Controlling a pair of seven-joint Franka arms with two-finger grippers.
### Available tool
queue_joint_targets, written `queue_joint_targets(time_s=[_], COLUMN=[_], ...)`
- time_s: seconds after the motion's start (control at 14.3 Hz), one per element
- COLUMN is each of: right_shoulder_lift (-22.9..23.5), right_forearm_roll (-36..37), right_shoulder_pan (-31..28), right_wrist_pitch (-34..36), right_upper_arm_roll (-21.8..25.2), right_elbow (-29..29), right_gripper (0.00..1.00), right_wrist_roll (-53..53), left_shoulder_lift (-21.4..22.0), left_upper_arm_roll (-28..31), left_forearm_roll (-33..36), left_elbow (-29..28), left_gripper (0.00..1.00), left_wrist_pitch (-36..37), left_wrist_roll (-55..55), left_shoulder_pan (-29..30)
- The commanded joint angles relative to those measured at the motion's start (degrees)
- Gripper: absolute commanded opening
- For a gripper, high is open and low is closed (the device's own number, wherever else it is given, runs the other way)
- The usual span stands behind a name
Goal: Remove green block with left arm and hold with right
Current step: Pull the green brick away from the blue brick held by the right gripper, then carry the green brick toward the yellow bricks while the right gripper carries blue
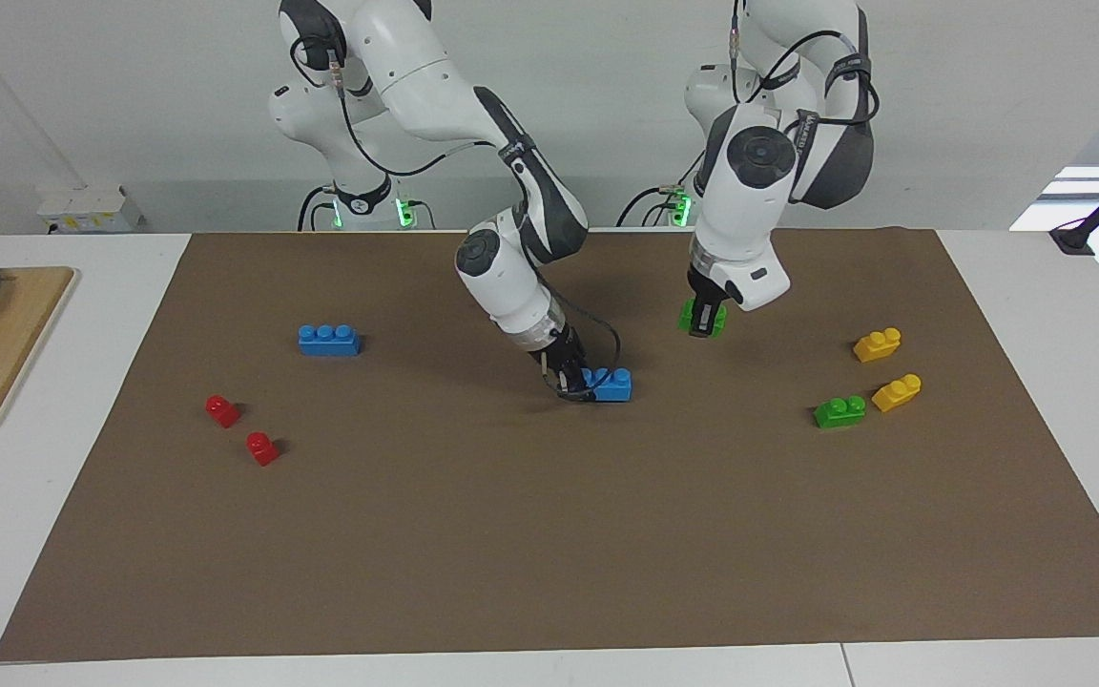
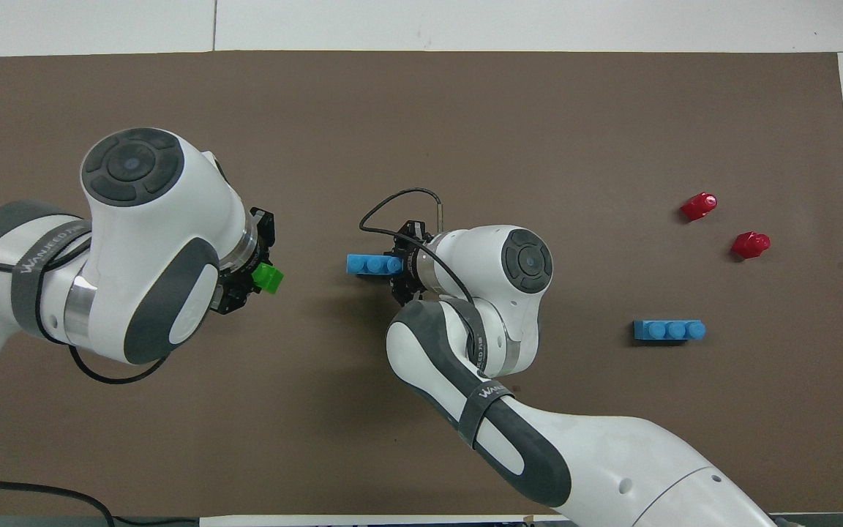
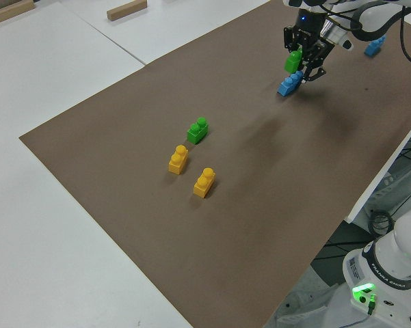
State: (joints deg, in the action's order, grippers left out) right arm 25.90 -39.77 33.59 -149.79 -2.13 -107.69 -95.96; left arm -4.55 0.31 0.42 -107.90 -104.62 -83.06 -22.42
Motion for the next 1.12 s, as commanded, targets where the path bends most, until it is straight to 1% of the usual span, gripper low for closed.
queue_joint_targets(time_s=[0.0, 0.14, 0.28, 0.49, 0.63, 0.77, 0.91, 1.05], right_shoulder_lift=[-4.7, -8.5, -11.5, -12.2, -13.2, -14.1, -14.6, -15.9], right_forearm_roll=[2.7, 7.6, 8.3, 8.2, 7.8, 7.6, 7.6, 7.6], right_shoulder_pan=[-5.6, -10.7, -17.0, -27.0, -33.3, -38.1, -39.8, -41.0], right_wrist_pitch=[9.0, 15.1, 20.0, 29.9, 34.1, 36.3, 36.9, 35.4], right_upper_arm_roll=[0.1, 0.0, -0.1, -0.2, -0.2, -0.2, 0.0, 0.0], right_elbow=[0.7, 0.9, 1.2, 2.9, 1.4, -0.3, -1.5, -5.3], right_gripper=[0.00, 0.00, 0.00, 0.00, 0.00, 0.00, 0.00, 0.00], right_wrist_roll=[0.5, 2.0, 6.6, 17.7, 26.0, 30.8, 31.6, 32.0], left_shoulder_lift=[1.4, 1.8, 2.9, 4.2, 5.5, 6.8, 7.3, 7.3], left_upper_arm_roll=[-0.4, -0.4, -0.4, -0.4, -0.4, -0.4, -0.4, -0.4], left_forearm_roll=[-0.4, -0.5, -0.5, -0.5, -0.5, -0.5, -0.5, -0.5], left_elbow=[-2.1, -3.0, -5.3, -8.8, -12.7, -16.9, -20.1, -23.1], left_gripper=[0.00, 0.00, 0.00, 0.00, 0.00, 0.00, 0.00, 0.00], left_wrist_pitch=[1.5, 2.0, 1.8, -1.2, -5.4, -9.6, -13.0, -15.9], left_wrist_roll=[17.8, 31.5, 45.2, 61.0, 69.7, 75.3, 77.6, 78.0], left_shoulder_pan=[5.0, 9.1, 13.1, 19.1, 22.3, 24.1, 24.3, 24.4])
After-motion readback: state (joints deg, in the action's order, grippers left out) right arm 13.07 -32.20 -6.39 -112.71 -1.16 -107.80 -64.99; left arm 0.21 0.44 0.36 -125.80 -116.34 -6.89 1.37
